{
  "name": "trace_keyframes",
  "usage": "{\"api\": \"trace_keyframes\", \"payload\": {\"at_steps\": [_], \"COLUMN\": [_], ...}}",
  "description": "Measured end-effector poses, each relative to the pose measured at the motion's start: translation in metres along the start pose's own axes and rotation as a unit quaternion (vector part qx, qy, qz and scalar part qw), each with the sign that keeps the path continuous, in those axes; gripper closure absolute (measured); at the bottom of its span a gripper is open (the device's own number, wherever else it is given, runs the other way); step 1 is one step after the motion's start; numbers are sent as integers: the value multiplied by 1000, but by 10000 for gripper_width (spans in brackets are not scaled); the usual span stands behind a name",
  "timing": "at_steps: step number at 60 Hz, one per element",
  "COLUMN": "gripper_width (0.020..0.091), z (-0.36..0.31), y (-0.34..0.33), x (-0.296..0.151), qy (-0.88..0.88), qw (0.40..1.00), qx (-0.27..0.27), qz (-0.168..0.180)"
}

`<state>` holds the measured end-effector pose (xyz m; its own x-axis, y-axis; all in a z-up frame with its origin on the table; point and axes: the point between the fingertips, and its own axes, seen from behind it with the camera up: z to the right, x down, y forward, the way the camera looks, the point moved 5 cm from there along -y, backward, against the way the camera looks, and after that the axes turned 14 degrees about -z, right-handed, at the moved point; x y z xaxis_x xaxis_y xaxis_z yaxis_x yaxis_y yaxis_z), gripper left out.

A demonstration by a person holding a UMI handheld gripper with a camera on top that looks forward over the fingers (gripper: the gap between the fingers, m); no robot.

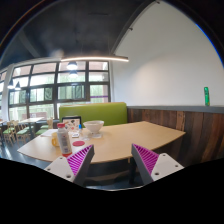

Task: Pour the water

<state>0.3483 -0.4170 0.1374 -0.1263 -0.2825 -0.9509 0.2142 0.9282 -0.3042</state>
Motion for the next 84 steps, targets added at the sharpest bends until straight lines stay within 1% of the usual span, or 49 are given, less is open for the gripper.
{"api": "trace_keyframes", "payload": {"at_steps": [8, 12, 13, 16, 17, 21, 25, 29, 30, 31, 32, 35, 36, 40, 44, 49, 54, 63, 69, 70, 73, 75, 78, 81, 82, 83, 84], "gripper_width": [282, 282, 282, 280, 280, 281, 282, 279, 282, 281, 282, 283, 283, 284, 285, 284, 284, 281, 285, 276, 589, 600, 613, 658, 664, 654, 697], "z": [-16, -11, -22, -27, -20, -26, -49, -69, -67, -76, -97, -117, -110, -153, -174, -208, -225, -252, -259, -260, -251, -248, -244, -246, -247, -247, -247], "y": [1, 9, -1, 0, 10, 15, 10, 20, 32, 41, 27, 40, 62, 70, 94, 122, 152, 193, 219, 223, 234, 236, 237, 238, 242, 242, 242], "x": [-2, 2, 0, -2, -2, -7, -3, 1, 0, 1, 6, 9, 6, 6, 7, 6, 2, -5, -14, -15, -10, -15, -15, -17, -13, -12, -12], "qy": [-7, -13, -15, -21, -23, -29, -33, -35, -35, -34, -33, -31, -31, -18, -14, -13, -18, -53, -74, -77, -84, -72, -64, -70, -71, -71, -69], "qw": [1000, 1000, 1000, 1000, 1000, 999, 999, 998, 997, 997, 997, 996, 995, 994, 993, 993, 994, 995, 995, 995, 996, 997, 997, 997, 997, 997, 997], "qx": [-11, -15, -13, -16, -20, -24, -37, -58, -65, -71, -73, -89, -97, -107, -114, -116, -102, -78, -59, -54, -20, -8, 11, 3, 1, 0, -2], "qz": [1, -4, -7, -9, -9, -12, -9, -12, -13, -13, -12, -4, 1, 23, 28, 35, 35, 25, 20, 19, 13, 27, 34, 35, 35, 34, 33]}}
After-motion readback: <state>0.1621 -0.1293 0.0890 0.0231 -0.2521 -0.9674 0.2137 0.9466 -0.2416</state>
